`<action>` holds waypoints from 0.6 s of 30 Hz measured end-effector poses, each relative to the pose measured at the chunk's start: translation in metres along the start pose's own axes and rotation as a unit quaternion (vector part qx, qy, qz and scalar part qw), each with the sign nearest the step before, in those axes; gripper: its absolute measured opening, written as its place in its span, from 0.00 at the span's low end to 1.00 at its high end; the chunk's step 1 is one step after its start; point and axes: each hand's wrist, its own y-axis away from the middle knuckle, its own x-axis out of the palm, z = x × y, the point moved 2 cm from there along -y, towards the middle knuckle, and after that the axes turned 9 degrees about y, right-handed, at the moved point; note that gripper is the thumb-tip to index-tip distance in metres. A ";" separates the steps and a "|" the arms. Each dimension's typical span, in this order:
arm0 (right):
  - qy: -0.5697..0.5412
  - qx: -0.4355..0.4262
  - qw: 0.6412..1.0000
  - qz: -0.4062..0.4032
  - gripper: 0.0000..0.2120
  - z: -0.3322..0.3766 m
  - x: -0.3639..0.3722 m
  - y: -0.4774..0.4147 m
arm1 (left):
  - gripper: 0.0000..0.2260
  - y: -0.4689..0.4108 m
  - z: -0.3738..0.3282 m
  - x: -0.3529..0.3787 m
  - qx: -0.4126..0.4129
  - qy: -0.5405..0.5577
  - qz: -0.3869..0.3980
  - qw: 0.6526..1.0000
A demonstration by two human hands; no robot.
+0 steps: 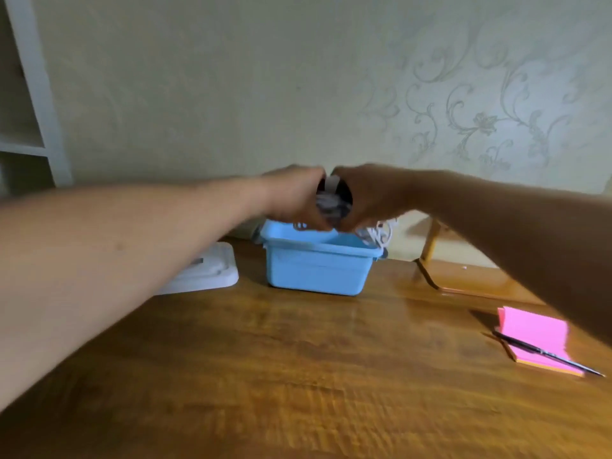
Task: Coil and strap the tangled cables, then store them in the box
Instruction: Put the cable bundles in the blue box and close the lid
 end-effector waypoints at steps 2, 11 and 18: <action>0.016 0.007 1.000 -0.026 0.30 -0.019 -0.007 -0.028 | 0.20 -0.027 0.005 -0.012 -0.006 -0.004 -0.009 1.000; -0.037 -0.007 0.982 0.184 0.12 -0.048 0.115 -0.113 | 0.21 -0.093 0.080 0.090 -0.065 -0.076 0.183 0.978; -0.017 -0.046 0.965 0.258 0.10 -0.044 0.150 -0.123 | 0.13 -0.111 0.110 0.133 -0.049 -0.151 0.314 0.936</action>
